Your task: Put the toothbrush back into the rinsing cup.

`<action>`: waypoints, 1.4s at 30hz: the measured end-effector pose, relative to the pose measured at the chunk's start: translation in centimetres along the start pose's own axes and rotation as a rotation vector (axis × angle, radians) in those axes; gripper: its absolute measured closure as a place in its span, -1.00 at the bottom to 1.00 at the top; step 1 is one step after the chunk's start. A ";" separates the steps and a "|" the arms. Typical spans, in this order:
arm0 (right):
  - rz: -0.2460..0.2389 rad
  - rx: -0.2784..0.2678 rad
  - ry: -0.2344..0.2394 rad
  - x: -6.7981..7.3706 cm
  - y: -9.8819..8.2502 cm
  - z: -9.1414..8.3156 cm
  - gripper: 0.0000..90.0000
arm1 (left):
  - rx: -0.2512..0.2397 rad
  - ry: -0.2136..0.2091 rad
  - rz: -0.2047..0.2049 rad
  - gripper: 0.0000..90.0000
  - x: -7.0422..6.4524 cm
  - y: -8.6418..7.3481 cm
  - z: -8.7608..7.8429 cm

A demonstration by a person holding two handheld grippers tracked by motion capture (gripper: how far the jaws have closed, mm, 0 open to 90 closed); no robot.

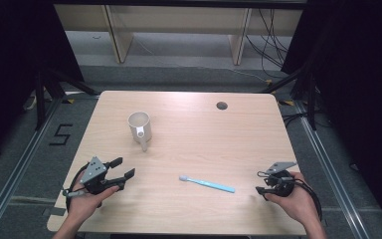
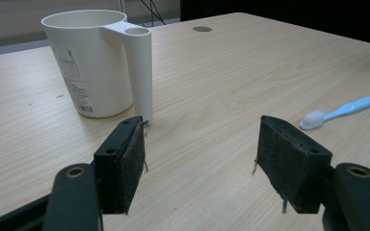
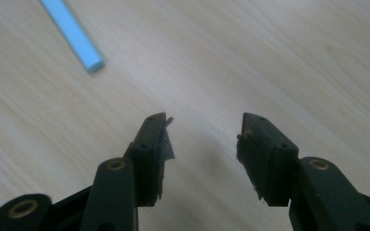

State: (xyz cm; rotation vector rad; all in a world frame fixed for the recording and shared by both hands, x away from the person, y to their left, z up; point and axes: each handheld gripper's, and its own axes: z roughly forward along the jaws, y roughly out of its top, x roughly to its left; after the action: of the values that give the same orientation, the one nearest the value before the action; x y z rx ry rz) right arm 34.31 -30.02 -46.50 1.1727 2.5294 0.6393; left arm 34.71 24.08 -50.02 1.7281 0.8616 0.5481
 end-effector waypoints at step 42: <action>-0.432 0.358 0.176 4.1 8.4 3.4 0.26 | 0.028 -0.021 0.018 -0.28 -0.5 -0.4 0.6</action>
State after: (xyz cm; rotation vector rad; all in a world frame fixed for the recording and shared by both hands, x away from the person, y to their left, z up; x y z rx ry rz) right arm 38.64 -21.08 -45.48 0.6381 3.0014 0.1922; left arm 34.72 23.43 -50.50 1.7658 0.8432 0.5310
